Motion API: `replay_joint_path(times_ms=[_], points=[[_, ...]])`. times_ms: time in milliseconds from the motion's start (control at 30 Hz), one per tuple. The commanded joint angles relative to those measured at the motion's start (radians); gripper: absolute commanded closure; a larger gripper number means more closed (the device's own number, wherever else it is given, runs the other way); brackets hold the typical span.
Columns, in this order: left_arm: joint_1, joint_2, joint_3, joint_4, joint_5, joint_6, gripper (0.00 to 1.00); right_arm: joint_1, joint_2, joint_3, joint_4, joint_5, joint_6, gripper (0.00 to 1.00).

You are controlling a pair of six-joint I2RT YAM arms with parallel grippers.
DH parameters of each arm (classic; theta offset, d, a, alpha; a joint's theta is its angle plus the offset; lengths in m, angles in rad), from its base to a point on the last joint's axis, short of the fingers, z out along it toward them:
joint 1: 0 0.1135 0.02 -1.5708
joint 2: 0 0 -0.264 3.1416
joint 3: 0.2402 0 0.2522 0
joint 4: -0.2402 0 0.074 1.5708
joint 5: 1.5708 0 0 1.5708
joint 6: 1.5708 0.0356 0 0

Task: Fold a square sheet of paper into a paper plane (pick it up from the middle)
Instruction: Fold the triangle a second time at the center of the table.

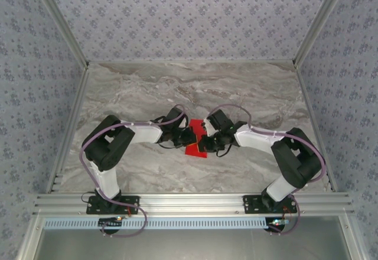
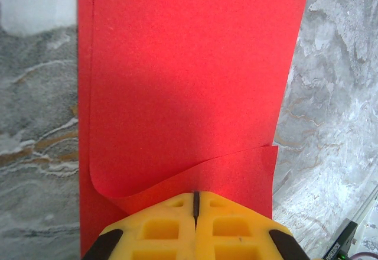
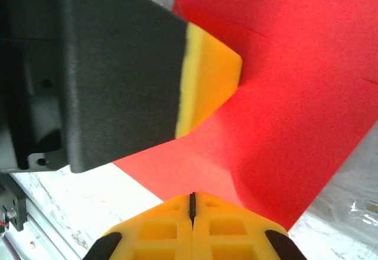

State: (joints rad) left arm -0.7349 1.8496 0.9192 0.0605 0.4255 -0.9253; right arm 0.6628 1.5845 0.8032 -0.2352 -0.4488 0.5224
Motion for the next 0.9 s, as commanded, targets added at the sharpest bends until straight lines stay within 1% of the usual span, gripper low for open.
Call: replay_joint_path(times_ms=[0,433,700,867], points=[[0.001,0.061,-0.043,-0.099,-0.087,0.005,0.99,-0.001,0.031,-0.002,0.023,0.032,0.028,1.00],[0.001,0.059,-0.048,-0.113,-0.099,-0.003,1.00,-0.008,0.107,0.019,-0.001,0.036,0.002,1.00],[0.001,0.065,-0.040,-0.153,-0.134,-0.017,1.00,-0.016,0.092,-0.008,-0.083,0.051,-0.043,1.00],[0.001,0.066,-0.042,-0.169,-0.152,-0.021,1.00,-0.020,0.049,-0.062,-0.128,0.042,-0.060,1.00]])
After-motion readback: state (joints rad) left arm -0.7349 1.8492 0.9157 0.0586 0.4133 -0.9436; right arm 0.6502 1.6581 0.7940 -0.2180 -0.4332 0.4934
